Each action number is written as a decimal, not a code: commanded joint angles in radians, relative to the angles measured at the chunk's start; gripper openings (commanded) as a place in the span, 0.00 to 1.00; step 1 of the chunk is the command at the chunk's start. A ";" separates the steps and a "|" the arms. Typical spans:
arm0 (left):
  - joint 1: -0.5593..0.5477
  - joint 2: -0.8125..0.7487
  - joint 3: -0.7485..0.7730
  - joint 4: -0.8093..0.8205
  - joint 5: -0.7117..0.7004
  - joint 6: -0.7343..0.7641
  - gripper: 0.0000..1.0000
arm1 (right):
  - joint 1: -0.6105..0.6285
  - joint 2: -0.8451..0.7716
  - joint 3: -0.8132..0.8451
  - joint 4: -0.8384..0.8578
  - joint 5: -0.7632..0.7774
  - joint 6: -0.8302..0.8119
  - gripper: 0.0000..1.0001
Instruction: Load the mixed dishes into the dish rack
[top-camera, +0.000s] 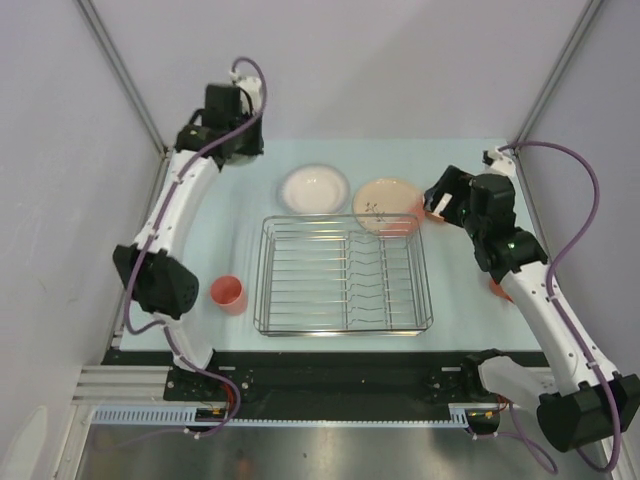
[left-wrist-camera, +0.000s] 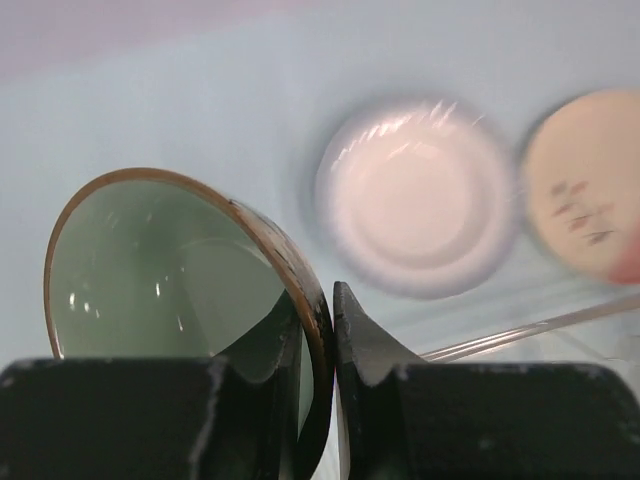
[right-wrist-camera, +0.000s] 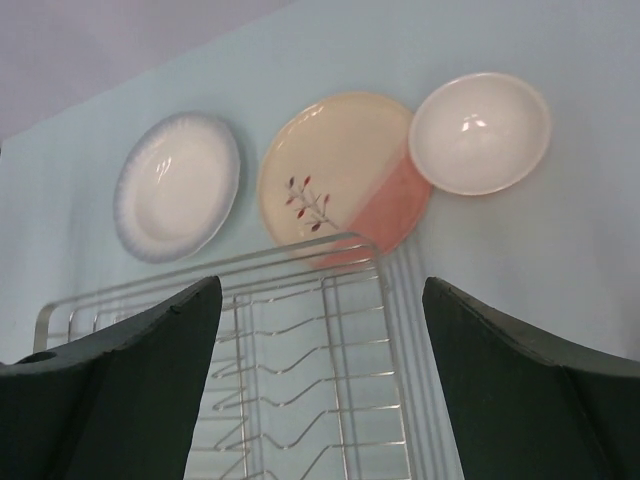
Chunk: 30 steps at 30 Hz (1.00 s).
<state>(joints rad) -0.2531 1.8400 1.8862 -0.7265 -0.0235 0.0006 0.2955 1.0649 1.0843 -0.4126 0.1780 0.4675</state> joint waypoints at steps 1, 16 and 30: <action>-0.005 -0.174 0.234 -0.149 0.233 -0.082 0.00 | -0.073 -0.078 -0.073 0.015 0.155 0.081 0.87; -0.382 -0.209 -0.220 0.431 0.981 -0.698 0.00 | -0.194 -0.192 -0.208 0.004 0.179 0.209 0.86; -0.505 -0.053 -0.352 1.065 0.912 -1.243 0.00 | -0.200 -0.163 -0.210 0.044 0.110 0.224 0.84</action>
<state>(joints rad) -0.7414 1.7458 1.5242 -0.0162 0.8570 -0.9916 0.0986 0.9081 0.8642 -0.4053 0.2977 0.6632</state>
